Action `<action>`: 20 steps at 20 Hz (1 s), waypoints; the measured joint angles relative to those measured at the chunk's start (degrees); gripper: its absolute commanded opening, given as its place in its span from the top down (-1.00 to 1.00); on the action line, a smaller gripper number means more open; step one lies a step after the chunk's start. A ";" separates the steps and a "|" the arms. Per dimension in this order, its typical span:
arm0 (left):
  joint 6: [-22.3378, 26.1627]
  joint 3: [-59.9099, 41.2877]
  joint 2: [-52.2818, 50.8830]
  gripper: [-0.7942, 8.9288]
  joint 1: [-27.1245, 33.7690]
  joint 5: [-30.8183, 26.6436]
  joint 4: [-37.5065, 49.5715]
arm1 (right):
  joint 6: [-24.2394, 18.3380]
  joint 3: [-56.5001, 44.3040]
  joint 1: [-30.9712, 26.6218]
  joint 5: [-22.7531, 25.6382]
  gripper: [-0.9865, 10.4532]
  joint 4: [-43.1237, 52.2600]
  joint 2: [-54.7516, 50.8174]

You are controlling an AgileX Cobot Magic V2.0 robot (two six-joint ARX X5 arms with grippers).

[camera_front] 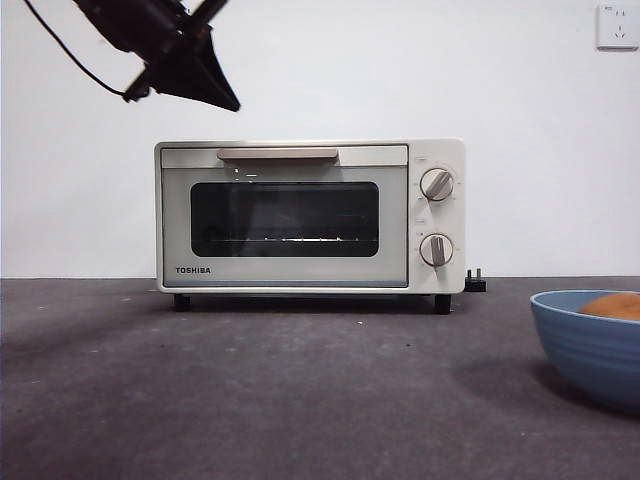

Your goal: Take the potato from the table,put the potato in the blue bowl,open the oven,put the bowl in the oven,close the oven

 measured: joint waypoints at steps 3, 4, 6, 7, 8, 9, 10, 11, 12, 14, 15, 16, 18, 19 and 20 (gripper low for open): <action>1.09 0.26 1.68 0.85 -2.36 -4.00 -1.01 | 0.98 0.00 0.00 -1.03 0.85 0.04 0.00; 1.95 0.26 1.99 0.85 -3.10 -6.23 -1.27 | 1.14 0.00 0.00 -1.05 0.85 0.02 0.00; 4.00 0.24 2.14 0.85 -4.42 -11.17 -1.22 | 1.31 0.00 0.00 -1.36 0.85 0.02 0.00; 5.01 0.26 2.14 0.85 -4.85 -13.25 -1.14 | 1.31 0.00 0.00 -1.53 0.85 0.02 0.00; 5.70 0.26 2.14 0.85 -5.07 -14.16 -1.16 | 1.31 0.00 0.00 -1.53 0.85 0.02 0.00; 6.14 0.26 2.14 0.85 -5.11 -14.40 -1.27 | 1.31 0.00 0.00 -1.55 0.85 0.02 0.00; 6.49 0.26 2.14 0.85 -5.11 -14.56 -1.29 | 1.31 0.00 0.00 -1.53 0.85 0.02 -0.02; 6.69 0.26 2.14 0.85 -5.11 -14.60 -1.31 | 1.31 0.00 0.00 -1.55 0.85 0.00 -0.02; 6.73 0.26 2.19 0.85 -5.11 -15.15 -1.70 | 1.31 0.00 0.00 -1.53 0.85 0.00 -0.02; 6.93 0.33 2.69 0.85 -5.11 -15.56 -2.27 | 1.31 0.00 0.00 -1.53 0.85 -0.02 -0.02; 7.08 0.61 2.91 0.85 -5.11 -15.54 -2.40 | 1.31 0.00 0.00 -1.55 0.85 -0.04 -0.02; 7.15 0.92 3.17 0.85 -5.11 -15.52 -2.64 | 1.31 0.00 0.00 -1.55 0.85 -0.17 -0.02; 7.15 1.05 3.26 0.85 -5.09 -15.43 -3.04 | 1.31 0.00 0.00 -1.55 0.85 -0.37 -0.02; 7.15 1.14 3.26 0.85 -5.09 -15.43 -3.26 | 1.31 0.00 0.00 -1.55 0.85 -0.52 -0.04; 7.15 1.27 3.26 0.85 -5.09 -15.37 -3.85 | 1.31 0.00 0.00 -1.55 0.85 -0.68 -0.02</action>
